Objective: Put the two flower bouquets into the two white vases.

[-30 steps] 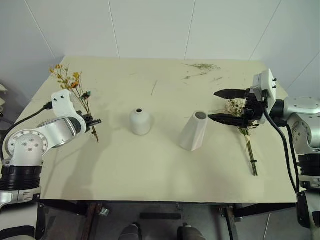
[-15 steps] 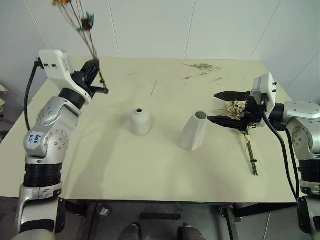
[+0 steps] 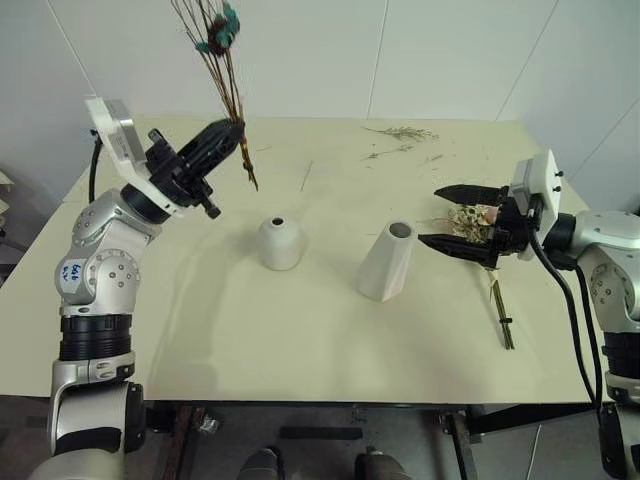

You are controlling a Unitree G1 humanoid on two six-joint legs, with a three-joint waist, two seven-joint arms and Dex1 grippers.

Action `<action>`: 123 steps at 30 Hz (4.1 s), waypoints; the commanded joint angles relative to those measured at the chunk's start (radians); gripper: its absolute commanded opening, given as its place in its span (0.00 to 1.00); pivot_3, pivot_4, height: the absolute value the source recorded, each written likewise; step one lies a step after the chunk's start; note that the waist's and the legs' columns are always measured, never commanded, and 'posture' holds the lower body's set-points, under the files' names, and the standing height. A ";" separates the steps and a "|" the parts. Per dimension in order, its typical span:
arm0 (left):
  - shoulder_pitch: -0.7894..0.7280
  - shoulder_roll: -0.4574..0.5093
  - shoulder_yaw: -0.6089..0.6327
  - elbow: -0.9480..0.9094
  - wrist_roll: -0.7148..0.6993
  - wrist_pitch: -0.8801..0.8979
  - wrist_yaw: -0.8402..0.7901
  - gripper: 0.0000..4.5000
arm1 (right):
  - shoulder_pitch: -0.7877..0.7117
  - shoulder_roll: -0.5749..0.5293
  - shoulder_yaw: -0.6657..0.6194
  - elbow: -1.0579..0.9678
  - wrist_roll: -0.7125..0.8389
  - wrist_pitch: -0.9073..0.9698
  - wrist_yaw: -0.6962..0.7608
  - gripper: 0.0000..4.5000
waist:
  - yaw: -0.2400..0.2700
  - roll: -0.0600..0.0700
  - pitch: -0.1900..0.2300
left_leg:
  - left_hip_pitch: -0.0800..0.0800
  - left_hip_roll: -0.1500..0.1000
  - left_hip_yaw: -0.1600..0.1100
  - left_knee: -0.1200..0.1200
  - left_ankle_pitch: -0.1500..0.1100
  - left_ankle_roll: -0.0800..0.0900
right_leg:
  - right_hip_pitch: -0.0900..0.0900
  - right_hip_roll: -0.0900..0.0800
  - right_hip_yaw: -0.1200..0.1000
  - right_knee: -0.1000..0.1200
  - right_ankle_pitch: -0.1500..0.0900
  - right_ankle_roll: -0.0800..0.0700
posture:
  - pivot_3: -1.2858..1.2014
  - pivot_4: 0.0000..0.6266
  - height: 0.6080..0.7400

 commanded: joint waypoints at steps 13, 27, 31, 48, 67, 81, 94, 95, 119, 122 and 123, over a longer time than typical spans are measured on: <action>-0.340 -0.054 0.012 0.614 0.168 -0.131 -0.397 0.01 | 0.103 -0.029 -0.103 -0.133 0.064 0.025 -0.064 1.00 | -0.001 0.000 0.000 | 0.000 0.000 0.000 0.000 0.000 0.002 | 0.000 0.001 0.000 0.000 0.000 0.001 | 0.52 0.24 1.00; -0.448 -0.096 0.025 0.892 0.300 -0.254 -0.495 0.01 | 0.170 -0.035 -0.142 -0.198 0.089 0.041 -0.110 1.00 | 0.000 0.000 0.000 | 0.000 0.000 0.000 0.001 0.000 0.002 | 0.000 0.001 0.000 0.001 0.000 0.001 | 0.52 0.24 1.00; -0.463 -0.100 0.033 0.940 0.333 -0.294 -0.483 0.01 | 0.188 -0.036 -0.153 -0.214 0.097 0.045 -0.123 1.00 | 0.000 0.000 0.000 | 0.000 0.000 0.000 0.001 0.000 0.002 | 0.000 0.001 0.000 0.001 0.000 0.001 | 0.52 0.24 1.00; -0.496 -0.130 0.081 1.027 0.393 -0.395 -0.427 0.01 | 0.115 -0.061 -0.174 -0.274 0.276 0.189 -0.125 1.00 | 0.000 0.000 0.000 | 0.000 0.000 0.000 0.002 0.000 0.002 | -0.001 0.001 0.000 0.003 0.000 0.001 | 0.52 0.24 1.00; -0.467 -0.158 0.095 1.024 0.420 -0.427 -0.423 0.01 | 0.042 -0.072 -0.149 -0.244 0.287 0.200 -0.096 1.00 | 0.001 0.000 0.000 | 0.000 0.000 0.000 0.003 -0.002 0.006 | -0.002 0.001 0.000 0.007 0.000 0.001 | 0.52 0.24 1.00; -0.429 -0.160 0.094 1.034 0.460 -0.447 -0.398 0.01 | 0.084 -0.074 -0.155 -0.257 0.273 0.192 -0.099 1.00 | 0.001 0.000 0.000 | 0.000 0.000 0.000 0.006 -0.003 0.008 | -0.002 0.001 0.000 0.008 0.000 0.001 | 0.52 0.24 1.00; -0.405 -0.172 0.092 1.035 0.478 -0.457 -0.385 0.01 | 0.096 -0.093 -0.162 -0.259 0.278 0.193 -0.086 1.00 | 0.000 0.000 0.000 | 0.000 0.000 0.000 0.007 -0.003 0.008 | -0.002 0.001 0.000 0.010 0.000 0.001 | 0.52 0.24 1.00; -0.402 -0.172 0.092 1.035 0.480 -0.458 -0.383 0.01 | 0.096 -0.093 -0.162 -0.258 0.278 0.193 -0.086 1.00 | 0.001 0.000 0.000 | 0.000 0.000 0.000 0.007 -0.003 0.008 | -0.002 0.001 0.000 0.010 0.000 0.001 | 0.52 0.24 1.00; -0.391 -0.169 0.095 1.044 0.501 -0.467 -0.351 0.01 | 0.110 -0.092 -0.167 -0.278 0.282 0.204 -0.113 1.00 | 0.001 0.000 0.000 | 0.000 0.000 0.000 0.009 -0.003 0.008 | -0.002 0.001 0.001 0.012 0.000 0.001 | 0.52 0.24 1.00; -0.386 -0.175 0.093 1.044 0.502 -0.464 -0.352 0.01 | 0.112 -0.090 -0.164 -0.281 0.282 0.204 -0.116 1.00 | 0.001 0.000 0.000 | 0.000 0.000 0.000 0.009 -0.003 0.008 | -0.002 0.001 0.001 0.012 0.000 0.001 | 0.52 0.24 1.00; -0.383 -0.177 0.092 1.044 0.503 -0.465 -0.352 0.01 | 0.111 -0.088 -0.163 -0.282 0.283 0.204 -0.118 1.00 | 0.001 0.000 0.000 | 0.000 0.000 0.000 0.009 -0.003 0.008 | -0.002 0.001 0.001 0.012 0.000 0.001 | 0.52 0.24 1.00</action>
